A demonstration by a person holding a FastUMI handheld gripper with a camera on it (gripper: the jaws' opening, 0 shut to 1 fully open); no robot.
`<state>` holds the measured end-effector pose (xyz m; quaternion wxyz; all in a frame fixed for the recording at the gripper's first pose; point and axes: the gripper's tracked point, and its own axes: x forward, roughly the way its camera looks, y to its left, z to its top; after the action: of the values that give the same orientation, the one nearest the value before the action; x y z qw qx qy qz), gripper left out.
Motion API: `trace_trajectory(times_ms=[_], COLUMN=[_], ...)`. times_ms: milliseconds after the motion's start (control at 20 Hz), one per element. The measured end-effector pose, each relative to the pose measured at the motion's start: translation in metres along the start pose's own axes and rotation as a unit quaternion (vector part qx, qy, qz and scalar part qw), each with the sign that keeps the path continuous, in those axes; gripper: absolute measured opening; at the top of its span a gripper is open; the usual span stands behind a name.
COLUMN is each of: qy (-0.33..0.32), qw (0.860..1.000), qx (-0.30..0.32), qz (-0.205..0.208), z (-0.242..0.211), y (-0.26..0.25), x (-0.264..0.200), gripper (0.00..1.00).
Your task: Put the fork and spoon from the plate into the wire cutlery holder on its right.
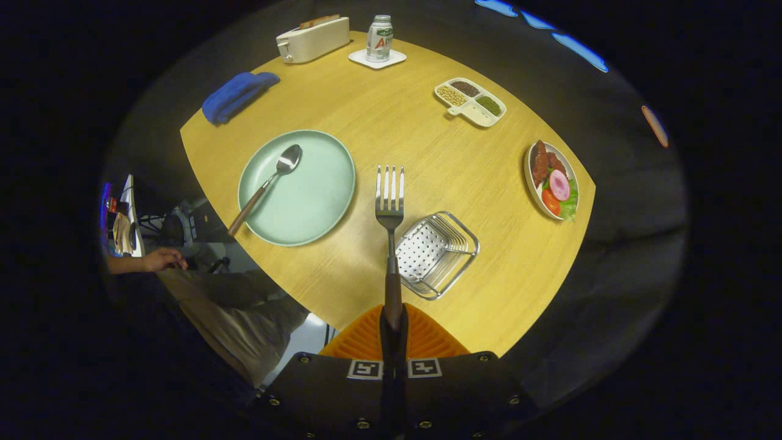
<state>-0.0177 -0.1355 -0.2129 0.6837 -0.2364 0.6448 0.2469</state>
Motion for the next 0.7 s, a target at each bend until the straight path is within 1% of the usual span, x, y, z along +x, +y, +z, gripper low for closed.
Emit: trace_trajectory(times_ms=[100,250,400,550,700], qy=[0.017,0.044,0.074,0.116,0.149], qw=[1.000,0.999,0.997,0.993,0.989], qx=[0.007,0.002,-0.002,-0.018,-0.025], qz=[0.005,0.002,0.011,-0.006,-0.004], z=[-0.011,-0.024,-0.035,-0.045,-0.042], y=[-0.007,-0.019,-0.025,-0.043,-0.049], x=[-0.001,-0.001,-0.001,0.002,0.013], gripper=[0.01,0.01,0.01,0.01,0.01])
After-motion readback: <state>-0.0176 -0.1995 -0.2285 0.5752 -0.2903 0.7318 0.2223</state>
